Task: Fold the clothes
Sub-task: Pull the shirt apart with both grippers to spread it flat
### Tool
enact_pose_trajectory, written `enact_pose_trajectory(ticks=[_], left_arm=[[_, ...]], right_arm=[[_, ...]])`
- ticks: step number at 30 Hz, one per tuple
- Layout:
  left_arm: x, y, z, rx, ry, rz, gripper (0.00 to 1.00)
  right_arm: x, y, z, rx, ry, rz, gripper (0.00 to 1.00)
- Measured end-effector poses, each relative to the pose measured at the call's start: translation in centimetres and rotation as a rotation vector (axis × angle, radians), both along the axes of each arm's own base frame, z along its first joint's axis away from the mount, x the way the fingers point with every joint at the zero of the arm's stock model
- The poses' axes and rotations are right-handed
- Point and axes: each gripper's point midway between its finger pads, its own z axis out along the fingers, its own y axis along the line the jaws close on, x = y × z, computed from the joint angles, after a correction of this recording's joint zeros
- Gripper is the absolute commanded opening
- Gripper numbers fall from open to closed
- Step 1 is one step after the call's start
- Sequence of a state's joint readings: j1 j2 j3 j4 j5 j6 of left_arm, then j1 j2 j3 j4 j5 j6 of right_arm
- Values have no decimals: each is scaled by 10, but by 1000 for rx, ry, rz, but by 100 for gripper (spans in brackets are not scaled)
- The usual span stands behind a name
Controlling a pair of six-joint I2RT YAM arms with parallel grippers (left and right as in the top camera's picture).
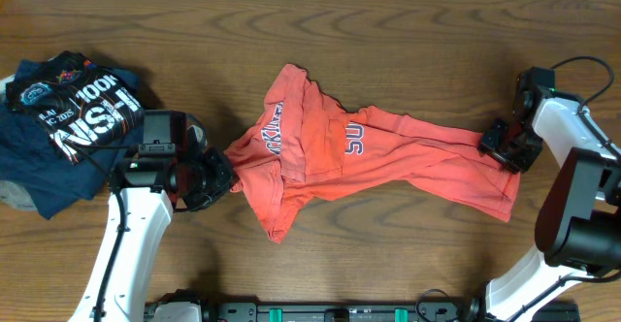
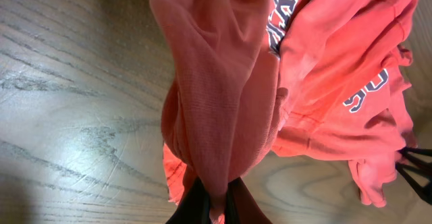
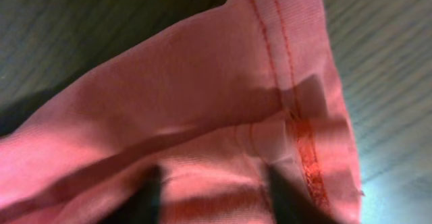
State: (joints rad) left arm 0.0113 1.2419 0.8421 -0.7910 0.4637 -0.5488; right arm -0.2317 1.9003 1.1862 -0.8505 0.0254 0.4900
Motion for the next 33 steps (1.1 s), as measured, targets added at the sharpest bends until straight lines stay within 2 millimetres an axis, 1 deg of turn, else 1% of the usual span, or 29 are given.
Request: enact_pose_trajectory(ticks=[6, 8, 10, 12, 13, 14, 17, 20, 23, 27, 28, 29, 31, 33], left_arm=[[8, 0, 3, 1, -39, 0, 6], [13, 0, 4, 1, -59, 0, 6], [16, 0, 6, 1, -74, 0, 6], [17, 0, 6, 1, -77, 0, 6], [17, 0, 6, 1, -77, 0, 6], [17, 0, 6, 1, -77, 0, 6], [17, 0, 6, 1, -77, 0, 6], [16, 0, 6, 1, -75, 0, 6], [14, 0, 5, 1, -66, 0, 6], [13, 0, 4, 1, -58, 0, 6], [13, 0, 4, 1, -58, 0, 6], [13, 0, 4, 1, -58, 0, 6], [13, 0, 4, 1, -58, 0, 6], [13, 0, 4, 1, -58, 0, 6]], right_arm=[[-1, 1, -2, 6, 7, -3, 1], [-4, 1, 0, 9, 17, -6, 1], [-4, -3, 7, 12, 14, -17, 2], [-1, -11, 21, 5, -11, -37, 45], [1, -13, 27, 1, -26, -41, 48], [2, -16, 35, -5, -41, -47, 49], [4, -21, 48, -22, -74, -51, 47], [7, -23, 46, -33, -90, -52, 46], [4, -22, 32, -32, -82, -55, 47], [-7, -20, 1, -25, -43, -63, 46], [-9, -19, -2, -25, -36, -63, 43], [-10, -19, -4, -26, -36, -65, 34], [-8, -21, -4, -36, -50, -74, 1], [-8, -22, -4, -41, -52, -77, 1]])
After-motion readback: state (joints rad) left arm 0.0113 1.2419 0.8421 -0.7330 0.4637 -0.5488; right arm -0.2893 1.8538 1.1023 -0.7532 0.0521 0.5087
